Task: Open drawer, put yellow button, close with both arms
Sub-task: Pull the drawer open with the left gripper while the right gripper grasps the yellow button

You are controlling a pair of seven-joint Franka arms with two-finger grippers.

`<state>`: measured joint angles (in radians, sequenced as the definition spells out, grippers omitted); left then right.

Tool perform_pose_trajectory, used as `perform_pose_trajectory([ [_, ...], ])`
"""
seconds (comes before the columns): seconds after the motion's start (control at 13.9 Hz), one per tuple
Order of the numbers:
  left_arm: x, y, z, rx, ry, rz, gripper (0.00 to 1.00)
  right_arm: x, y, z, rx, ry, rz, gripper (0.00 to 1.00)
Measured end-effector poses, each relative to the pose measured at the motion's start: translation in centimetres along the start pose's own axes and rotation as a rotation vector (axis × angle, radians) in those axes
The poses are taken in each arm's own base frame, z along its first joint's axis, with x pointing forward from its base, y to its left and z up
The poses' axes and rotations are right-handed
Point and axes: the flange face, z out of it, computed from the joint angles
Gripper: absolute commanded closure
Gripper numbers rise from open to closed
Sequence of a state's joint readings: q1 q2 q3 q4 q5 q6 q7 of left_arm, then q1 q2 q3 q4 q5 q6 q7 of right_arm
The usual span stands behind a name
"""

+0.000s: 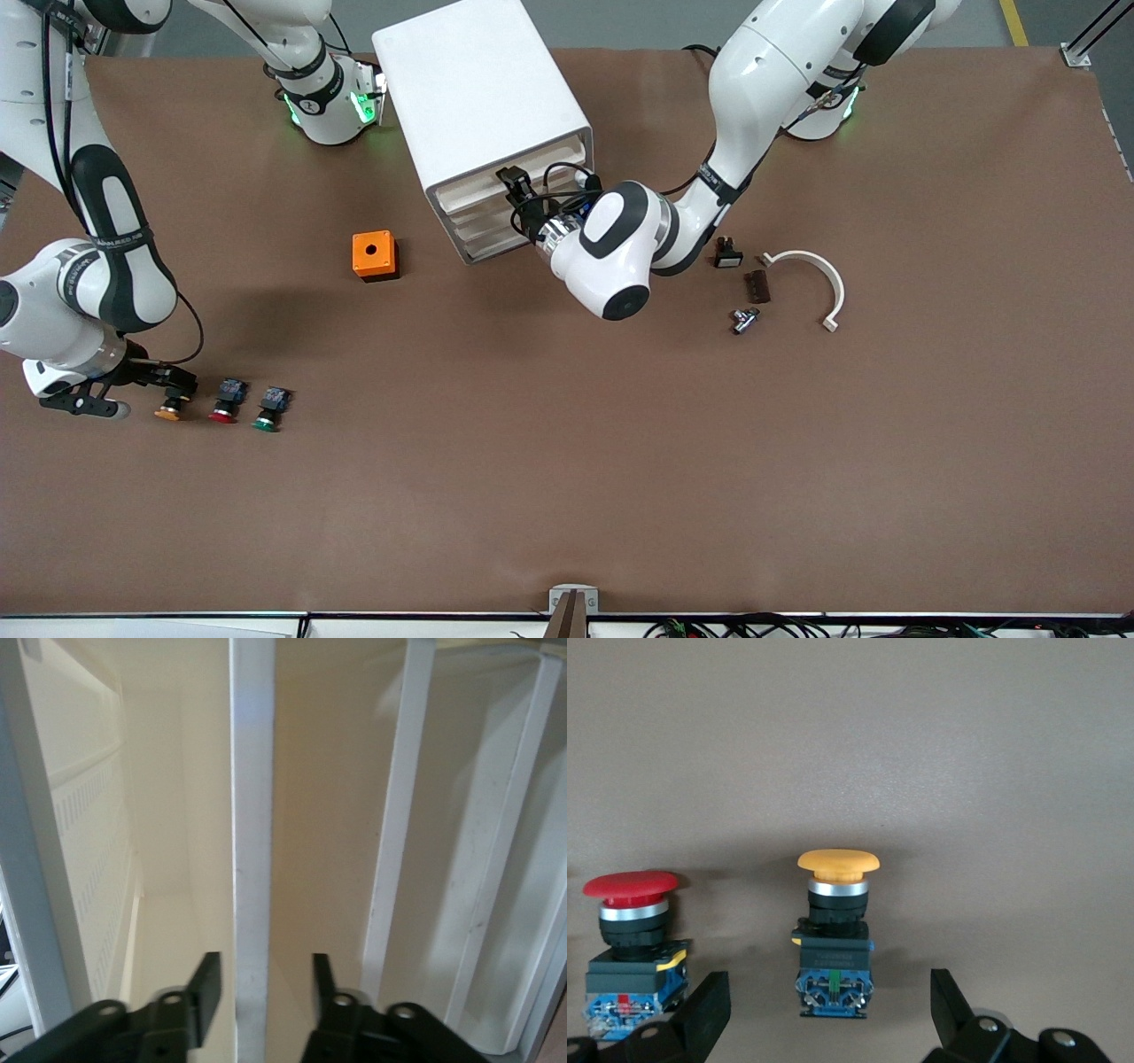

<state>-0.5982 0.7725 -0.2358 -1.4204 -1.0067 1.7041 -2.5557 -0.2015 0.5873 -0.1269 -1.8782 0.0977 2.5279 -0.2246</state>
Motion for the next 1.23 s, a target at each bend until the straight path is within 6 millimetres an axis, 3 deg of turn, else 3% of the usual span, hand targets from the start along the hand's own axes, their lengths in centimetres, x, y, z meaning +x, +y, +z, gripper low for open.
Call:
perform_pose_trajectory([
  [0.22,0.1,0.1,-1.7,0.008,-0.012,0.002,1.00,0.5,-0.1,1.2,-0.001,-0.001,-0.002,0.00],
  [0.36,0.3,1.0,-4.4,-0.005,-0.043,0.001,1.00,0.8,-0.1,1.6,-0.003,-0.001,-0.002,0.00],
  [0.5,0.5,2.0,-7.9,-0.033,-0.086,0.007,0.99,0.8,-0.1,1.8,0.001,-0.001,0.003,0.09],
  [0.65,0.9,2.9,-11.1,-0.057,-0.129,0.041,0.94,0.8,-0.1,2.0,0.004,-0.002,0.007,0.24],
  [0.72,1.1,3.2,-12.2,-0.066,-0.146,0.058,0.89,0.8,-0.1,2.0,0.004,-0.003,0.007,0.30],
  [0.79,1.1,3.4,-13.1,-0.075,-0.165,0.071,0.75,0.8,-0.1,2.1,0.004,-0.004,0.007,0.34],
  [0.86,1.2,3.6,-13.6,-0.082,-0.177,0.085,0.52,0.8,-0.1,2.2,0.004,-0.005,0.007,0.39],
  [0.94,1.2,3.9,-14.2,-0.098,-0.196,0.104,0.20,0.8,-0.1,2.2,0.004,-0.006,0.007,0.47],
  [1.01,1.2,4.2,-14.7,-0.113,-0.211,0.127,0.01,0.8,-0.1,2.3,0.004,-0.006,0.007,0.58],
  [1.23,1.4,4.9,-15.5,-0.135,-0.228,0.160,0.01,0.9,-0.3,2.2,0.005,-0.005,0.005,0.96],
])
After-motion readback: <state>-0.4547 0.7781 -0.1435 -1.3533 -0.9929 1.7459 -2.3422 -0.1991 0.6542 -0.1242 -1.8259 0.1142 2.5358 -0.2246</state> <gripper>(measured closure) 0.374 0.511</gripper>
